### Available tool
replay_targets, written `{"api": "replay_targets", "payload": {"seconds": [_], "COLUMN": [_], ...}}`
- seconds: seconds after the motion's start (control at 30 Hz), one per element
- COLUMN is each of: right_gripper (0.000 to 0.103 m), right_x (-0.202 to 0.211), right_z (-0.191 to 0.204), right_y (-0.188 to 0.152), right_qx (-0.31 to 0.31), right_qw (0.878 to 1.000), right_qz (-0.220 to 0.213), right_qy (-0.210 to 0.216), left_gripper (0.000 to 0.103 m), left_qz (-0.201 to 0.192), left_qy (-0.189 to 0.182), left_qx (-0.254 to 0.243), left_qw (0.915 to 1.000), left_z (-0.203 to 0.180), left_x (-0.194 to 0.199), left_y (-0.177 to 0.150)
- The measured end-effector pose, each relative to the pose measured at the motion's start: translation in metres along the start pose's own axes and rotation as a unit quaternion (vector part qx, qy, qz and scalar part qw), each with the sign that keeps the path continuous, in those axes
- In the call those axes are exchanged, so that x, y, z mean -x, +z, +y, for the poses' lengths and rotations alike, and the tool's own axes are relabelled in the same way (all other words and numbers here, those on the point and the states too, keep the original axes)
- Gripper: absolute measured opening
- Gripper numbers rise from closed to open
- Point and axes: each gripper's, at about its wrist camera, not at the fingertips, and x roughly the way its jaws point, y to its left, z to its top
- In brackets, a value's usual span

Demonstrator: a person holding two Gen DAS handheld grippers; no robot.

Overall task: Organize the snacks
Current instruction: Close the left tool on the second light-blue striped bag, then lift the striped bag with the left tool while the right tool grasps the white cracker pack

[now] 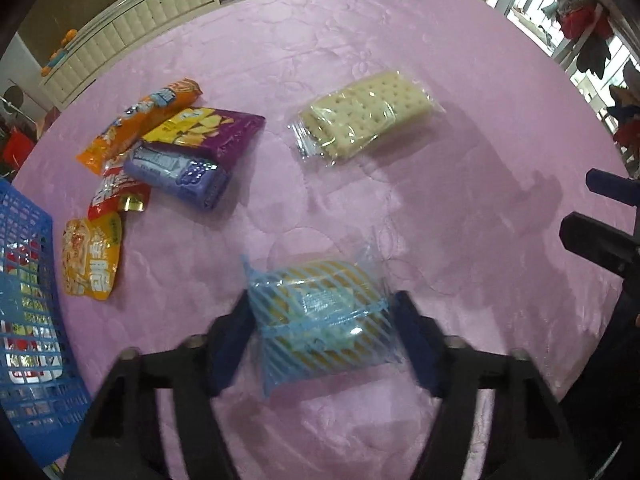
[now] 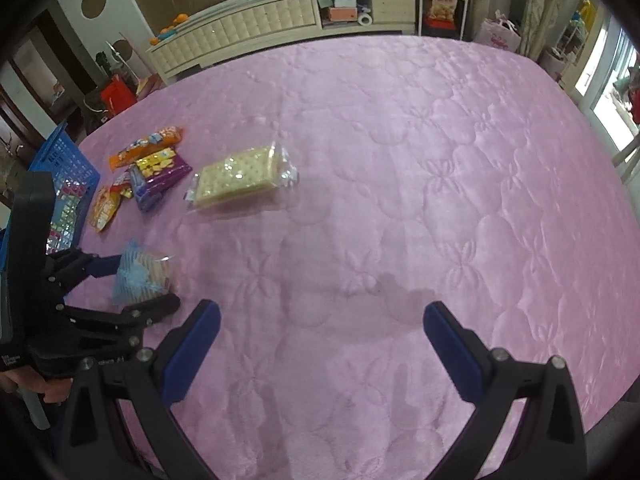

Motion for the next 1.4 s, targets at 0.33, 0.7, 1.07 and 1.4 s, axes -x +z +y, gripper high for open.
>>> {"api": "replay_targets", "payload": {"seconds": [0.33,0.7,1.07,1.4], "right_gripper": [0.103,0.103,0.103,0.092], "right_x": [0.005,-0.023,-0.039,-0.092], "right_z": [0.019,0.065,0.093,0.1], "right_y": [0.024,0.063,0.079,0.092], "right_qx": [0.023,0.107,0.323,0.448], "right_qw": [1.0,0.993,0.945,0.888], "right_qz": [0.003,0.031,0.013,0.081], "right_qy": [0.004,0.029,0.055,0.064], "left_gripper": [0.055,0.055,0.055,0.055], "left_qz": [-0.05,-0.092,-0.082,-0.064], "left_qy": [-0.016,-0.003,-0.025,-0.033], "left_qx": [0.023,0.049,0.075,0.082], "left_qw": [0.9984,0.9946,0.9935,0.994], "left_z": [0.029,0.065,0.075,0.07], "left_x": [0.032,0.064,0.064,0.036], "left_y": [-0.003,0.0,-0.002,0.006]}}
